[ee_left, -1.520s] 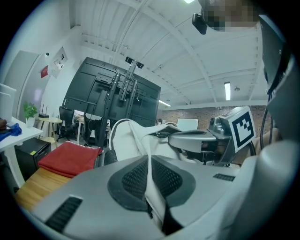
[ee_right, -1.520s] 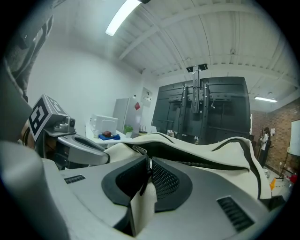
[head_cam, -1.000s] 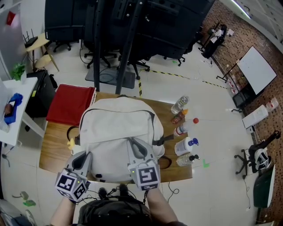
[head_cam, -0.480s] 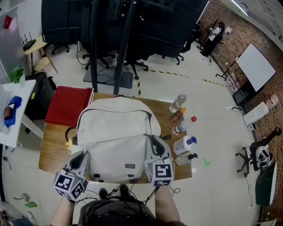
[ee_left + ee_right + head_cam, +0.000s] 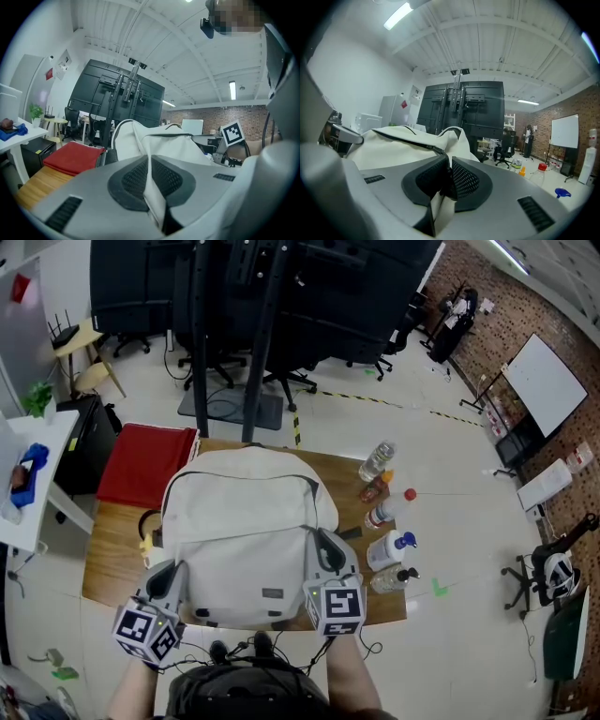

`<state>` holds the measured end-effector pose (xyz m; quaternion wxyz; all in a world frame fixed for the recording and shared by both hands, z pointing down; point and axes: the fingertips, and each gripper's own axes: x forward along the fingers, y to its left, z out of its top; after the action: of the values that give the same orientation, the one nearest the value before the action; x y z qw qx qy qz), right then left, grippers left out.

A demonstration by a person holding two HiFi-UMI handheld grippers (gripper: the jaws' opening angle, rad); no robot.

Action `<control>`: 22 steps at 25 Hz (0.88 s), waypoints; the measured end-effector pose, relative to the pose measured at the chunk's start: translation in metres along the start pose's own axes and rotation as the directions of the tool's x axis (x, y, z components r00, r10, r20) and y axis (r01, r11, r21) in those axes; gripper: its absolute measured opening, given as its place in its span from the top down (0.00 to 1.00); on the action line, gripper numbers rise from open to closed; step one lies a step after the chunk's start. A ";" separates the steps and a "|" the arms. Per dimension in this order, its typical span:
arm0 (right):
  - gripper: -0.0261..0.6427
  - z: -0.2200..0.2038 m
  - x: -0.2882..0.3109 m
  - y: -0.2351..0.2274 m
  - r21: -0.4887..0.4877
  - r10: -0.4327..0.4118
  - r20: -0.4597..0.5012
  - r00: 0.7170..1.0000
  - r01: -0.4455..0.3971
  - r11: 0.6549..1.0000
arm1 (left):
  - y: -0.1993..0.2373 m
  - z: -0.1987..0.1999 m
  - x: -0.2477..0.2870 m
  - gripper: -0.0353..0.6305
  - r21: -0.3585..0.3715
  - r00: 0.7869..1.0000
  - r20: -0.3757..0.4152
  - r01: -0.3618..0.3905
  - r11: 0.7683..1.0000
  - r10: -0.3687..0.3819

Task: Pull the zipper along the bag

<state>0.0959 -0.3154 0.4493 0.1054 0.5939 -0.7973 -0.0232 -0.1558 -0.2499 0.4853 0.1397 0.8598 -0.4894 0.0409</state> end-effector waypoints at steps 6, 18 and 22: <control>0.86 -0.001 -0.002 0.007 -0.013 0.040 0.017 0.999 -0.040 0.999 | -0.001 0.000 -0.002 0.88 0.035 1.000 0.009 -0.025 0.999 0.024; 0.86 -0.004 -0.001 0.008 0.049 0.067 0.020 0.998 -0.068 0.997 | -0.002 -0.004 -0.002 0.79 0.090 0.997 -0.002 -0.073 0.993 0.074; 0.84 -0.002 -0.004 0.010 0.082 0.073 0.032 0.997 -0.075 0.994 | -0.008 -0.006 -0.001 0.68 0.104 0.998 -0.017 -0.058 0.993 0.060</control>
<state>0.0877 -0.3089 0.4522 0.0699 0.5674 -0.8204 0.0054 -0.1496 -0.2435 0.4889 0.0987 0.8507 -0.5103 0.0786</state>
